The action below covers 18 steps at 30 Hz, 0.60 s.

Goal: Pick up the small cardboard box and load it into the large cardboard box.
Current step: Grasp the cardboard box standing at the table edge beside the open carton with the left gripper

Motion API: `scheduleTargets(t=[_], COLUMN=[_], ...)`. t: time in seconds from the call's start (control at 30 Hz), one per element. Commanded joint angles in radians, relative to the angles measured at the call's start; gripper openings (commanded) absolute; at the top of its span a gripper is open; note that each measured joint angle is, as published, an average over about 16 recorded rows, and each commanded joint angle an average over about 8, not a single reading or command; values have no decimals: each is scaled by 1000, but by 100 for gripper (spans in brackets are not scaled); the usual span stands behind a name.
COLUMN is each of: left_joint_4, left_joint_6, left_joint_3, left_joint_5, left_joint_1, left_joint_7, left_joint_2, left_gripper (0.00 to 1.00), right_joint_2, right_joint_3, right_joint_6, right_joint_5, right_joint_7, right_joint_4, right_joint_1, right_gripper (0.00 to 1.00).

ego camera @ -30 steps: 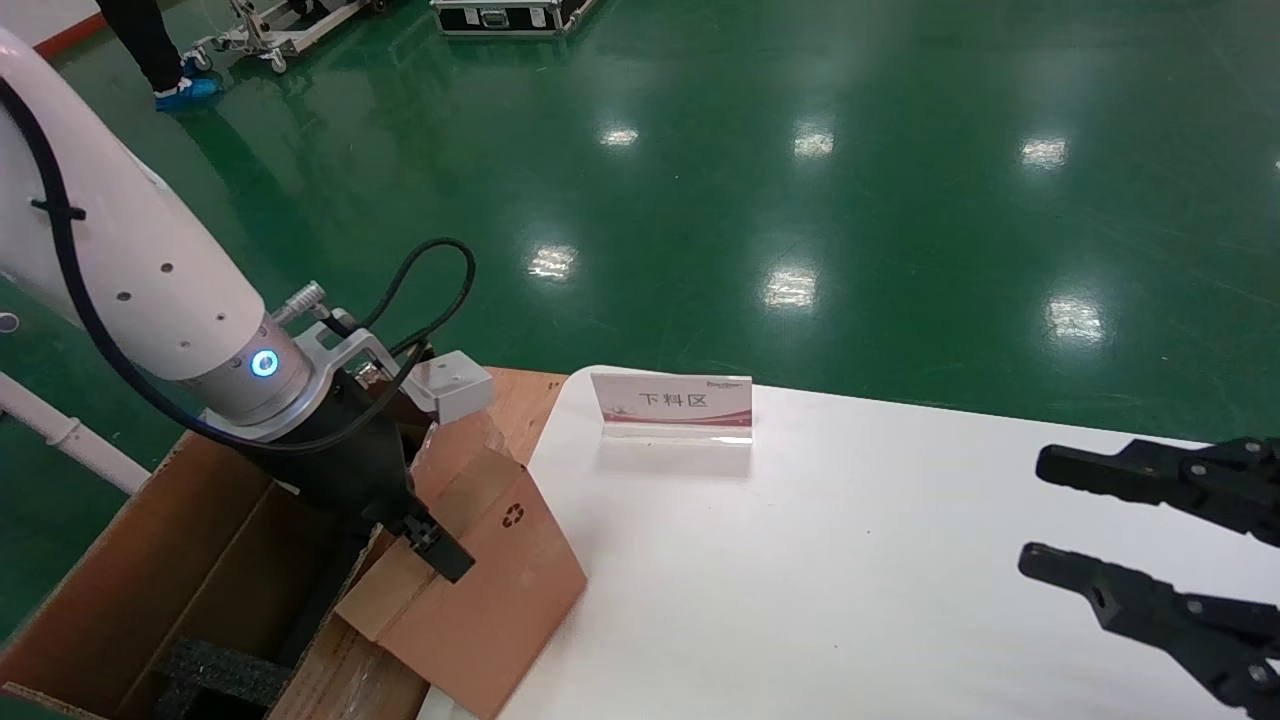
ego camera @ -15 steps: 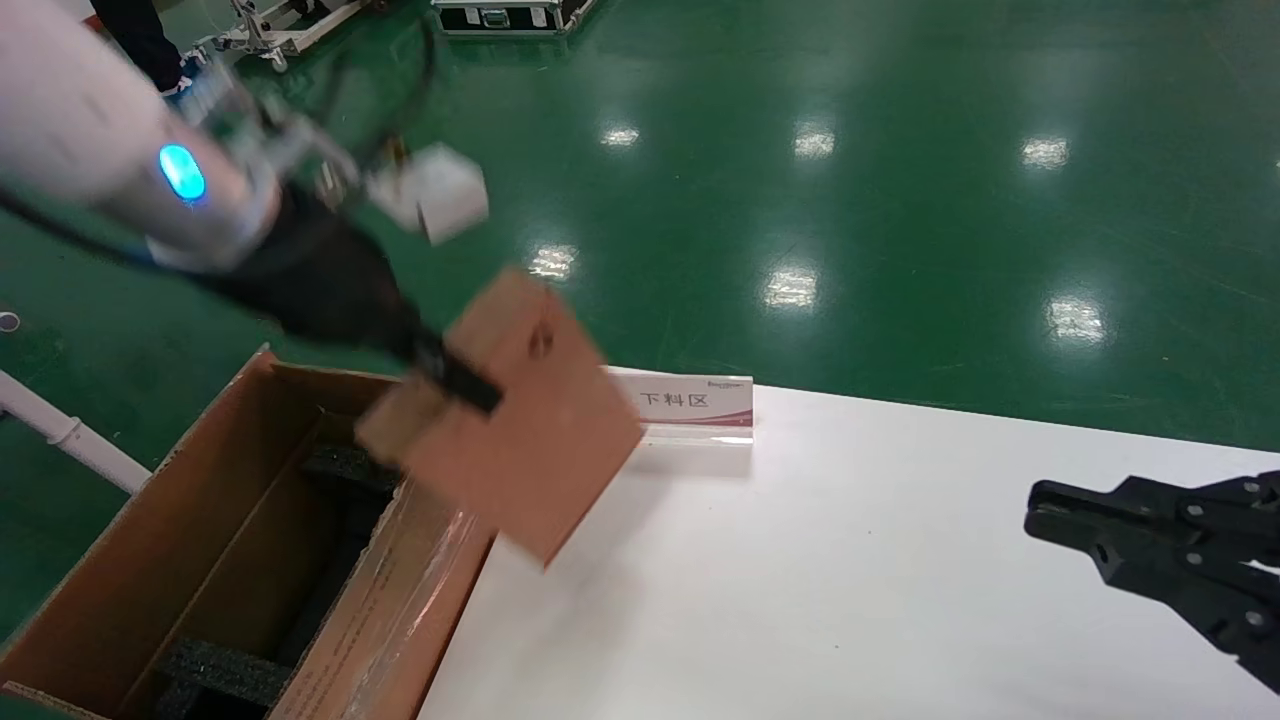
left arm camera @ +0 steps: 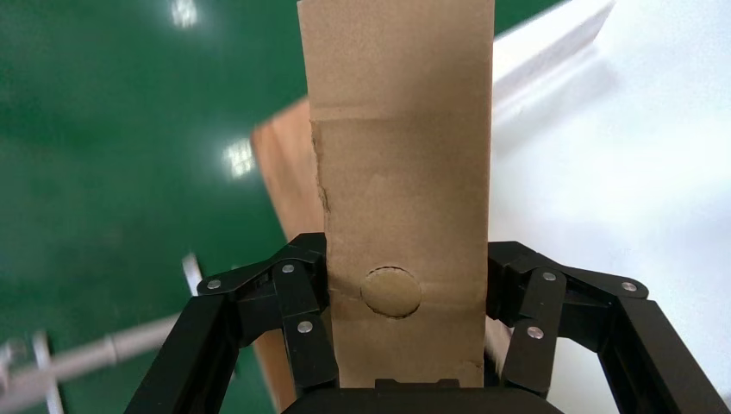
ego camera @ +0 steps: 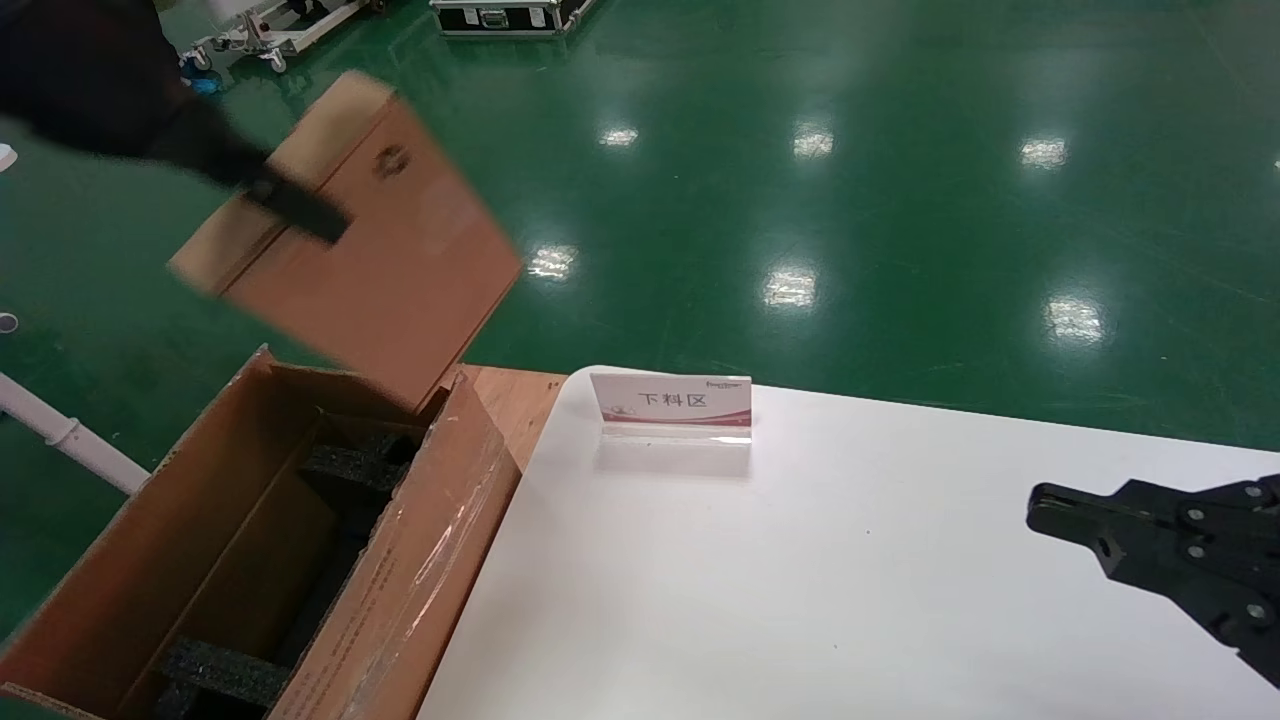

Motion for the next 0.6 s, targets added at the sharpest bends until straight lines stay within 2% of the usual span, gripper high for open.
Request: scheduleTargets(t=[0.03,0.07,0.23,0.33,0.43,0.6], left_joint_4=[-1,-4,-15,-17,-21,-32], left_joint_6=[5,5,1,-5,-12,-25], left_joint_3=[70,116,338,433,491,537], left_joint_5=[-15,-26,-67,-81,-86,-57], left_joint_1=[-50,-72,-156,-178,-185,-177], left_joint_7=[6,6,7,5,5,9], left_joint_2=[-10,-11,-6,-12,-35,-81], left_gripper=[0,0,0,0,0,0], right_joint_2=[0,0,0,0,0,1], right_joint_3=[0,0,-1,-1,-1,-1], right_joint_6=[0,0,0,0,0,1], right_joint_5=[0,0,0,0,1,1], right_joint_7=[0,0,0,0,0,-1], right_joint_4=[0,0,0,0,0,0], right_joint_1=[0,0,0,0,0,0], right_gripper=[0,2,64,100,100,100])
